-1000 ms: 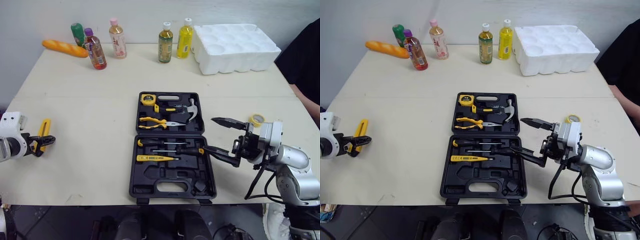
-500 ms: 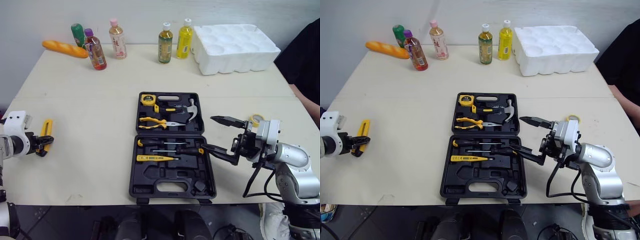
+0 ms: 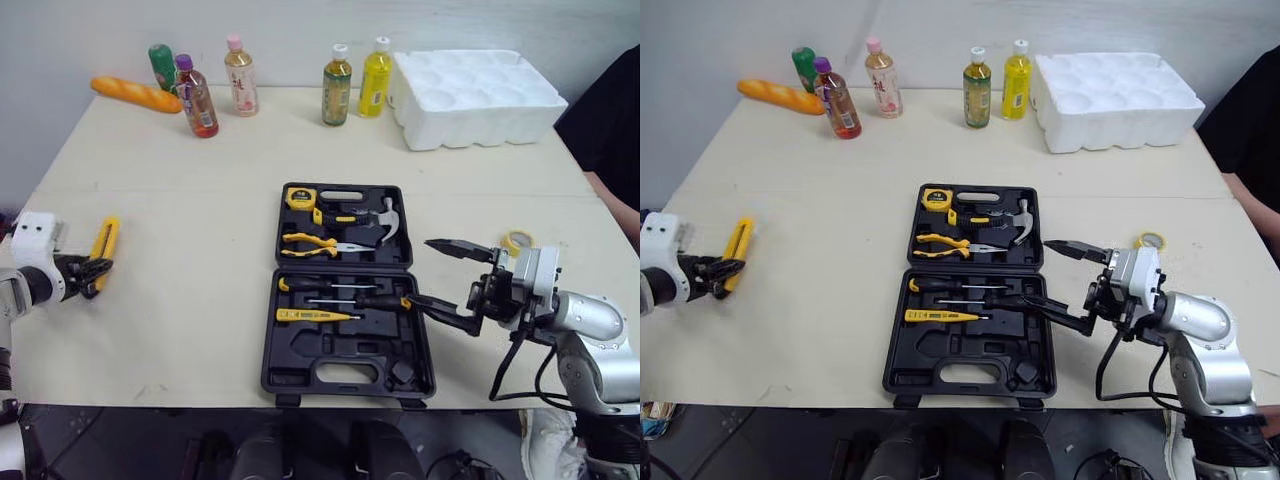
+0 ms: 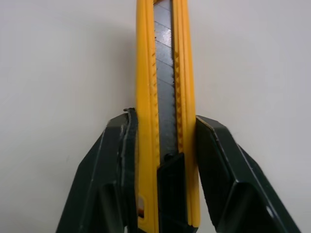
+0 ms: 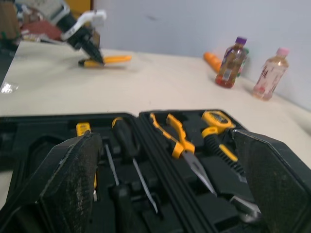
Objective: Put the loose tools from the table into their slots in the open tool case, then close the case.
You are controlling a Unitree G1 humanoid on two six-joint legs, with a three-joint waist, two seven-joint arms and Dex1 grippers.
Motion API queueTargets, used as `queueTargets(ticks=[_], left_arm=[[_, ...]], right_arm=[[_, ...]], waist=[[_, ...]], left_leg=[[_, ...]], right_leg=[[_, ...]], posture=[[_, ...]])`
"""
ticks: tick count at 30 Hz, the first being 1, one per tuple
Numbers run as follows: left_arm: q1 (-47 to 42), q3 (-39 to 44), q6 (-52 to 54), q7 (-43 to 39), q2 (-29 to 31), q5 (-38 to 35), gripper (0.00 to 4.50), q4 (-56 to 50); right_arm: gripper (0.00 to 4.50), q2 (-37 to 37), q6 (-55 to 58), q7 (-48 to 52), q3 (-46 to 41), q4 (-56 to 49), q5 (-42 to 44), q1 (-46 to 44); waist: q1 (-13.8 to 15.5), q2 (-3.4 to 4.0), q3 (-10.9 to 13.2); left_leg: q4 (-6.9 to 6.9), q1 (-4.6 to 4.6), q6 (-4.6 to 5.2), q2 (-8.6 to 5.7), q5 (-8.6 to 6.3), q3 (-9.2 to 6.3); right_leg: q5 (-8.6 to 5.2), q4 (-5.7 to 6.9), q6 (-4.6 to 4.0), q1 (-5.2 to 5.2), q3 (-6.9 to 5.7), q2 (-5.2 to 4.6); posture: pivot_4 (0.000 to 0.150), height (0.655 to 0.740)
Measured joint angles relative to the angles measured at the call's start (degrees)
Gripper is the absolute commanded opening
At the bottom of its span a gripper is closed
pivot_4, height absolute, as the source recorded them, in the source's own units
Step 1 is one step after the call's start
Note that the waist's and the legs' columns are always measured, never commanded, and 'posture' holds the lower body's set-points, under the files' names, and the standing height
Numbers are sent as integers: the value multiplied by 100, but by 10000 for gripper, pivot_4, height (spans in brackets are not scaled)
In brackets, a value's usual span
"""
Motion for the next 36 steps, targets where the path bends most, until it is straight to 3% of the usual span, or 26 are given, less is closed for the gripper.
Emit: queueTargets(ticks=[6,14,21,27,36], left_arm=[[497,-25,-1668,-1973,38,-527,12336,-1477],[67,-1181,-1486,-3053,74,-790,12336,-2541],[-653,-2351,-792,-3236,-592,-1206,12336,-3828],[-1192,-3204,-270,-3025,-1126,-1115,12336,-4105],[-1571,-4661,25,-2412,-1749,59,12336,-4024]], right_arm=[[45000,-301,-3,69,-280,-64,6,449],[45000,-516,103,141,-580,-315,41,1009],[45000,-521,152,90,-624,-458,44,1100],[45000,-523,229,66,-662,-681,47,1518],[45000,-631,419,21,-1122,-1192,201,2146]], waist=[[-24,0,0],[-25,4,3],[12,3,3],[74,4,3],[186,4,3]], left_leg=[[-3,-3,-2,4,-1,0],[-1,2,-1,7,4,4],[25,-8,3,14,5,4],[44,-7,3,16,5,2],[69,-33,13,16,0,-15]], right_leg=[[0,-12,0,1,-12,6],[0,-23,0,3,-4,16],[0,-5,1,7,7,59],[0,-11,1,8,14,64],[0,-16,1,4,5,67]], posture=[[1500,7400],[1500,7400],[1500,7400],[1500,7400],[1500,7400]])
